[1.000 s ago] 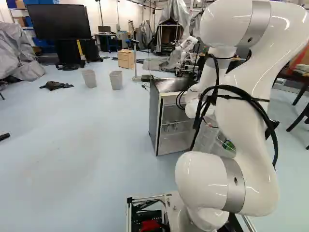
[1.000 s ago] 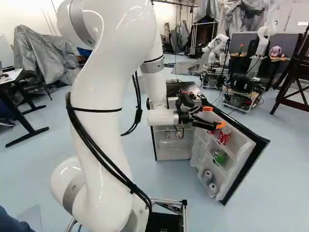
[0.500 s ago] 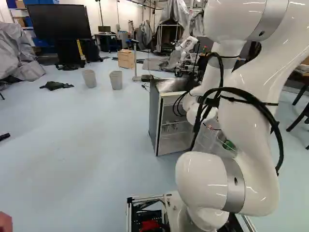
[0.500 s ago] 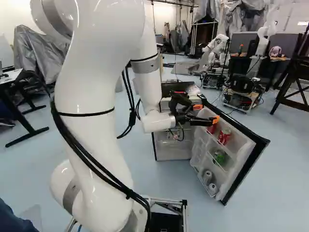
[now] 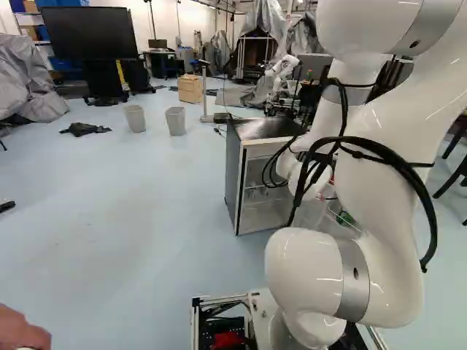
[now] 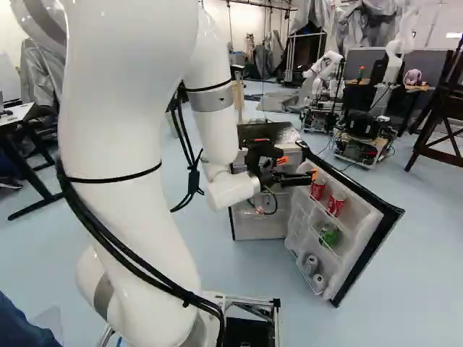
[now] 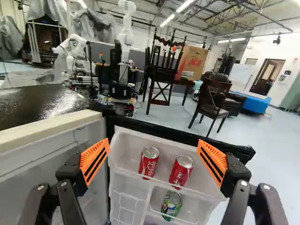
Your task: Grab a drink from the fridge
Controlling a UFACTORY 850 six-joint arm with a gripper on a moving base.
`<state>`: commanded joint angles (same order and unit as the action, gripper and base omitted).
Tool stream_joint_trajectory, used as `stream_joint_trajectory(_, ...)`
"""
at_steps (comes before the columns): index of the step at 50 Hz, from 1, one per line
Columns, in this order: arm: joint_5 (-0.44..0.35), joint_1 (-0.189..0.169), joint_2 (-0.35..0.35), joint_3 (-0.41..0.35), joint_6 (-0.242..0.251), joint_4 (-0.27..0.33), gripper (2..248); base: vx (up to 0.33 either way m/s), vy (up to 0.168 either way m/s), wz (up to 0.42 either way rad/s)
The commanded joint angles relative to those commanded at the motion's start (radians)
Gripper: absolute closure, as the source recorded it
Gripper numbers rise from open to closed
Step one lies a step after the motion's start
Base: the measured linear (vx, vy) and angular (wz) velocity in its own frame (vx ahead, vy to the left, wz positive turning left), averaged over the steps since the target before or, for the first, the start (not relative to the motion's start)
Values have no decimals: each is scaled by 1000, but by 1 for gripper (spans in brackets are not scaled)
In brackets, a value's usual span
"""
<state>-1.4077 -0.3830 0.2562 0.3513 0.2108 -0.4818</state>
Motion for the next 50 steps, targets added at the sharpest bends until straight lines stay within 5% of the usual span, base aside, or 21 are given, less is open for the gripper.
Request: stream_joint_trajectory(50, 41, -78, 18, -139, 0, 501, 3, 0, 0, 0)
